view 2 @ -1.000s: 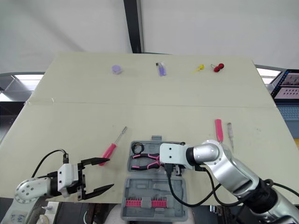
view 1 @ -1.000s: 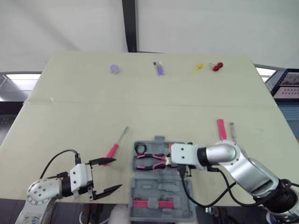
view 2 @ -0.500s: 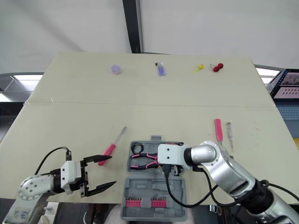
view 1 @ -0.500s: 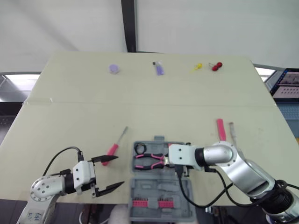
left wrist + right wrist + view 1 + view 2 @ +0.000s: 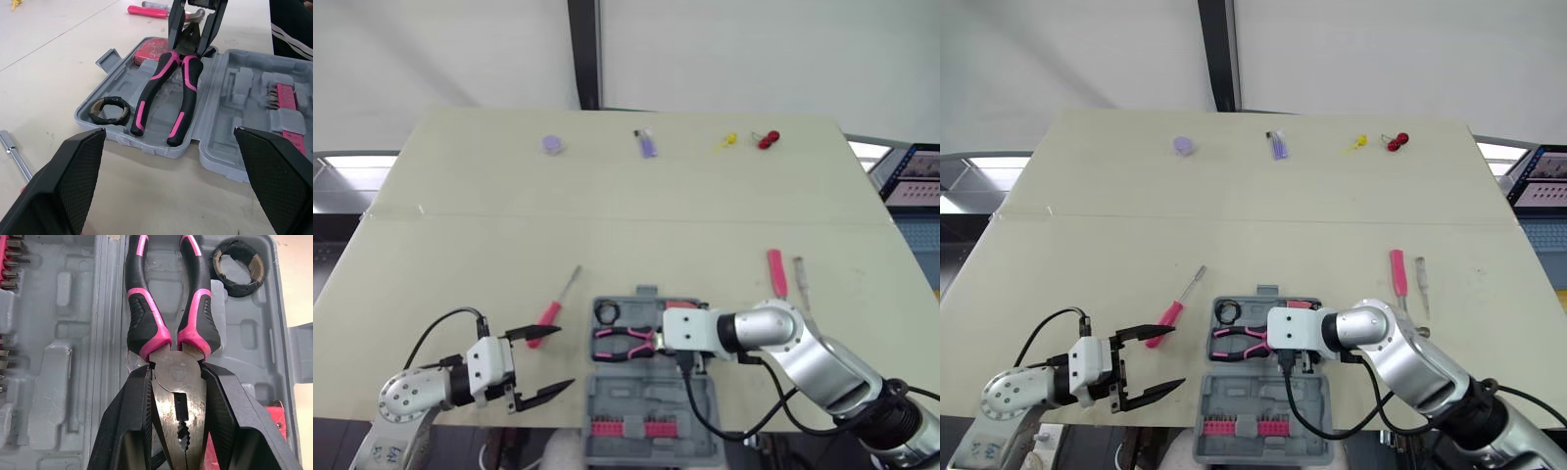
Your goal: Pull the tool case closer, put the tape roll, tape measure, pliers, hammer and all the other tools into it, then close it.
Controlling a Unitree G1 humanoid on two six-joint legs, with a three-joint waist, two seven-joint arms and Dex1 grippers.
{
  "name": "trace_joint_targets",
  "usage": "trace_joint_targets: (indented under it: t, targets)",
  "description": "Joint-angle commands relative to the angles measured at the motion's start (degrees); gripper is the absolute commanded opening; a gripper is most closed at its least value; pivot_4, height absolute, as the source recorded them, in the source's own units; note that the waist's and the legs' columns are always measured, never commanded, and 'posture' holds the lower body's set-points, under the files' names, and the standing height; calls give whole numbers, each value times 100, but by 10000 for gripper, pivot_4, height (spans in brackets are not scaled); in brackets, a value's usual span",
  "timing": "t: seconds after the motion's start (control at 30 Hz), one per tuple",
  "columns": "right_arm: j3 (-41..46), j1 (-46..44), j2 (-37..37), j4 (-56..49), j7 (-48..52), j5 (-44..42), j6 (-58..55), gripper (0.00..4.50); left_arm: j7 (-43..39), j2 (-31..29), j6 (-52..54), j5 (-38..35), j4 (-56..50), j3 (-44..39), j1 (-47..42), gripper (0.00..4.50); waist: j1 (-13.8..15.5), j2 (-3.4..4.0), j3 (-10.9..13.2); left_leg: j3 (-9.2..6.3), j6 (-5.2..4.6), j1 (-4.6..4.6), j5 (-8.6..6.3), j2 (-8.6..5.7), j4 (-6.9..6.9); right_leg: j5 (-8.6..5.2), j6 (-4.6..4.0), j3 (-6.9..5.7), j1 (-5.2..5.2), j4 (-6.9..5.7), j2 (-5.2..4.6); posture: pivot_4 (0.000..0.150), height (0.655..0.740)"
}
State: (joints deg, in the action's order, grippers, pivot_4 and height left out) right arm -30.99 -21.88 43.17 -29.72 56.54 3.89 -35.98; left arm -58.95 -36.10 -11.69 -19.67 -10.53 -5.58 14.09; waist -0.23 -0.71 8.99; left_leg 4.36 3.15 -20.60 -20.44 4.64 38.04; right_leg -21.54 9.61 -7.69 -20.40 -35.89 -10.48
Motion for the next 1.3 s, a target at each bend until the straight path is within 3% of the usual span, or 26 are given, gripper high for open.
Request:
trace_joint_targets:
  t: [0.03,1.3]
  targets:
    - [4,-54,-68,-75,-25,76,135,9974,41,14,-43,15,-72,34,25,45000,0,0,0,0,0,0,0,0,0,0,0,0,0,0,0,1500,7400]
    - [-125,74,-178,162,120,282,122,9974,243,58,-114,159,-10,197,-85,45000,-1,0,0,0,0,2,0,0,-1,0,0,0,0,-1,0,1500,7400]
